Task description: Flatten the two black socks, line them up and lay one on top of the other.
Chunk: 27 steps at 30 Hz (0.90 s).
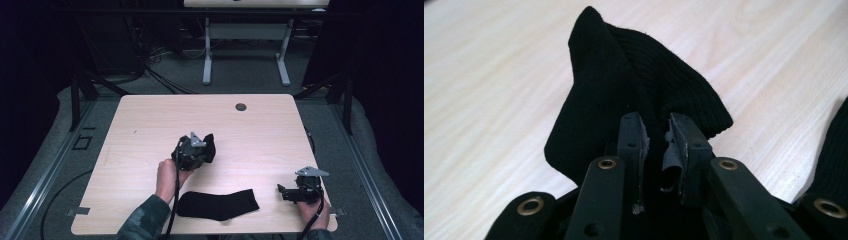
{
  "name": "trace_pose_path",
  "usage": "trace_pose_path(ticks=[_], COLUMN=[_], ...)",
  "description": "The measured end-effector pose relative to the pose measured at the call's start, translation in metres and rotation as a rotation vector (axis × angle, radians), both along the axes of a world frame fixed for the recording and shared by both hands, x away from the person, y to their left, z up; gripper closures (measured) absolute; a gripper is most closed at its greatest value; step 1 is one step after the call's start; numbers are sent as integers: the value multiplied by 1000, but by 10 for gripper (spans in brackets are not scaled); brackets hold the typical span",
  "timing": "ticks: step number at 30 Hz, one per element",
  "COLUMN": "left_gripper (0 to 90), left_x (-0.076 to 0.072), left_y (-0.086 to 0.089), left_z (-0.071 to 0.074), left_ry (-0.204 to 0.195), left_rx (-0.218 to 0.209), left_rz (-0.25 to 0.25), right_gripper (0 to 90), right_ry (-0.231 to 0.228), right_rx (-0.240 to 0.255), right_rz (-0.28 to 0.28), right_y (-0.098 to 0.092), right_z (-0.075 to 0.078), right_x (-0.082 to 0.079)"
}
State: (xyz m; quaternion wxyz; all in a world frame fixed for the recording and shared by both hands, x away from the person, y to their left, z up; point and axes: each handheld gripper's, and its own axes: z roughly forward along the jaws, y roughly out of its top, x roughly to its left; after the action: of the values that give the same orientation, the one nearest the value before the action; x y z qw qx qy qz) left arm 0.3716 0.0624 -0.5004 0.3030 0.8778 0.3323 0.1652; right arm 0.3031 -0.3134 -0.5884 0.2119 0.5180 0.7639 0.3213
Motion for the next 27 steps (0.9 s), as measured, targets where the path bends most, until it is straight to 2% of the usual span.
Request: trace_pose_path(ticks=[2, 3, 4, 5, 6, 7, 8, 9, 10, 13, 15, 17, 19, 21, 23, 26, 27], left_gripper=[765, 762, 756, 749, 749, 671, 606, 525, 439, 324, 286, 267, 247, 230, 210, 181, 174], left_x=[2, 2, 3, 3, 4, 4, 5, 5, 4, 0, -3, -5, -6, -8, -12, -17, -22], left_y=[-9, -9, -20, -20, -25, -31, -33, -33, -32, -22, -8, 8, 23, 36, 44, 48, 48], left_z=[-10, -10, -22, -22, -29, -39, -42, -42, -43, -33, -22, -15, -11, -12, -15, -19, -23], left_ry=[39, 39, 70, 70, 100, 135, 152, 152, 160, 125, 91, 74, 75, 79, 86, 97, 93], left_rx=[-4, -4, 10, 10, 11, 2, 1, 1, -32, -66, -75, -82, -91, -94, -91, -98, -83], left_rz=[-8, -8, -23, -23, -35, -48, -50, -50, -60, -52, -37, -20, -11, 5, 9, -3, -12], right_gripper=[40, 40, 40, 40, 40, 41, 41, 41, 41, 41, 41, 40, 36, 54, 78, 90, 120], right_ry=[0, 0, 0, 0, 0, 1, 1, 1, 1, 0, -4, 4, 23, 40, 48, 26, 21], right_rx=[-4, -4, -5, -5, -4, -5, -5, -5, -4, -5, -1, -2, -8, 2, 69, 88, 100], right_rz=[2, 2, 1, 1, 1, 4, 4, 4, 5, 2, -4, -1, 1, -4, 11, 20, 62], right_y=[0, 0, 0, 0, 0, 0, 0, 0, 0, 0, 0, 0, 1, 1, 1, 9, 22], right_z=[0, 0, 0, 0, 0, 0, 0, 0, 0, 0, 0, 0, 2, 4, 10, 18, 28], right_x=[0, 0, 0, 0, 0, 0, 0, 0, 0, 0, 0, 0, 1, 3, 3, 2, 3])
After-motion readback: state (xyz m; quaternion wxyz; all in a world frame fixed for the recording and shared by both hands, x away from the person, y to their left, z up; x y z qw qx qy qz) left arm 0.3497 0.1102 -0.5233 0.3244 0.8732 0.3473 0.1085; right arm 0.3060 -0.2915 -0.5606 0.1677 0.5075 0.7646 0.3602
